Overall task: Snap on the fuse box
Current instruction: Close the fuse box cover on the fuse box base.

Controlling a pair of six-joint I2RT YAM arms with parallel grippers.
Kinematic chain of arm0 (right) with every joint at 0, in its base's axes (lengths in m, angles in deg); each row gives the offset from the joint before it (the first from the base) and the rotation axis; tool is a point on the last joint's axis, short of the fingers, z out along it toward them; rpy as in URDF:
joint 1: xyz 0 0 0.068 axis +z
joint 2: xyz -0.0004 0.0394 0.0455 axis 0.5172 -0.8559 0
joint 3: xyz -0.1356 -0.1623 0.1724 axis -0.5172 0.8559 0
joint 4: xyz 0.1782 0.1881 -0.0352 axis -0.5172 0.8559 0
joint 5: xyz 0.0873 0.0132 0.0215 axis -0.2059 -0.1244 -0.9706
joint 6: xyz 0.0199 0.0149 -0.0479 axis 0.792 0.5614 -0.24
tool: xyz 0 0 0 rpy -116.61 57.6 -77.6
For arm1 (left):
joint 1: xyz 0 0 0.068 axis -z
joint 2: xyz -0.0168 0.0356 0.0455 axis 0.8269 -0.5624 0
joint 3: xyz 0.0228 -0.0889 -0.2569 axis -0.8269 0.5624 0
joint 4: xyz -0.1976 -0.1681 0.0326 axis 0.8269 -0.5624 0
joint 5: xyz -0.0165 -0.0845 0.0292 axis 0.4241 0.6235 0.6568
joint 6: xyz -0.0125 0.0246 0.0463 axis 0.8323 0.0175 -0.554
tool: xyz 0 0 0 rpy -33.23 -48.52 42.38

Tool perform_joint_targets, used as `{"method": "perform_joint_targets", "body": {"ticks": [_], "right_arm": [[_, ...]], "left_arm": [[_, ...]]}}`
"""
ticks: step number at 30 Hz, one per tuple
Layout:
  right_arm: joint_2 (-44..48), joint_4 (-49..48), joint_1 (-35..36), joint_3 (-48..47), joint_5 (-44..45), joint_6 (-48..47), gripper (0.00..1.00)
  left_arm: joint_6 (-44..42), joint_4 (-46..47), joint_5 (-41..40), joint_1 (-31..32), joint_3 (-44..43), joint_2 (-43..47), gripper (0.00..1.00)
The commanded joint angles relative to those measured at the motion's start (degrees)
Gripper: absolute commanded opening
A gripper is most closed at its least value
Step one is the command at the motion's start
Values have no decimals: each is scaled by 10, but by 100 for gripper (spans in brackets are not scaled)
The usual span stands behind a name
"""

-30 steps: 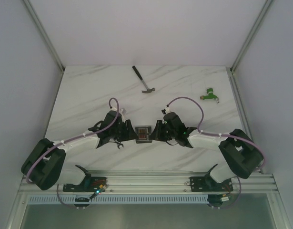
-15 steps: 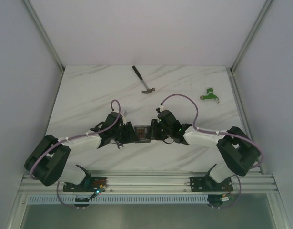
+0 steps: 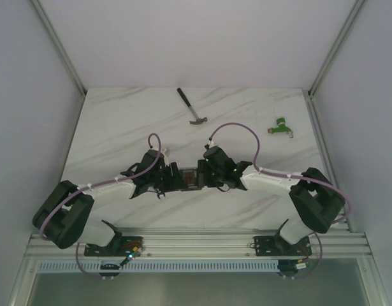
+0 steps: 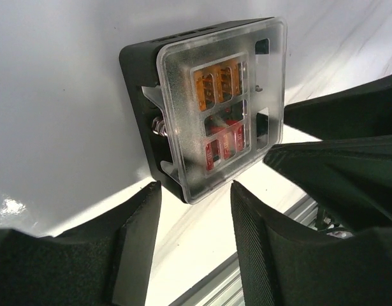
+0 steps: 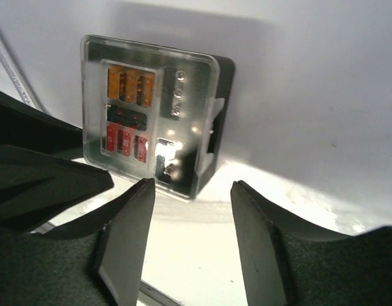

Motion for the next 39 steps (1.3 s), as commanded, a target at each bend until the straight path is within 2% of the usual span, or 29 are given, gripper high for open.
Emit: {"method": "perform_joint_targets", "body": {"ticks": [1, 6, 11, 19, 30, 39], "right_arm": [[50, 70, -2, -27, 59, -32, 60], [62, 121, -21, -39, 111, -48, 62], [4, 162, -22, -75, 167, -63, 62], [-68, 147, -18, -117, 150, -77, 62], [-55, 84, -16, -99, 76, -96, 63], [-47, 104, -16, -90, 118, -87, 63]], "left_arm": [[-8, -7, -16, -5, 3, 23, 58], [-31, -50, -52, -17, -5, 47, 60], [-47, -90, -102, -24, -11, 67, 59], [-39, -66, -69, -22, -15, 57, 59], [-17, -20, -40, -5, -15, 30, 59], [-8, -9, -35, -2, -11, 24, 58]]}}
